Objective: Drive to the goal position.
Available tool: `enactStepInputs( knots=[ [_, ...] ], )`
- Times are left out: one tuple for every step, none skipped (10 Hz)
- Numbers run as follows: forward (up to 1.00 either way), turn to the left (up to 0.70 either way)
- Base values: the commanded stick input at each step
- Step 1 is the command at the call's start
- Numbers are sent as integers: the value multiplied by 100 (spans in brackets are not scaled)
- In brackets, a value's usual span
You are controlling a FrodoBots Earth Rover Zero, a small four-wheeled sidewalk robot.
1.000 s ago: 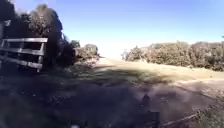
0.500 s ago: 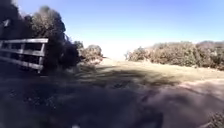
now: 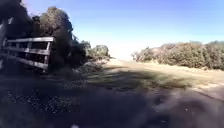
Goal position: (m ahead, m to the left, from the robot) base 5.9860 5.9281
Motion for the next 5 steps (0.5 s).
enactStepInputs(
  knots=[
    [45, 27],
    [45, 27],
    [45, 27],
    [45, 27],
    [45, 27]
  ],
)
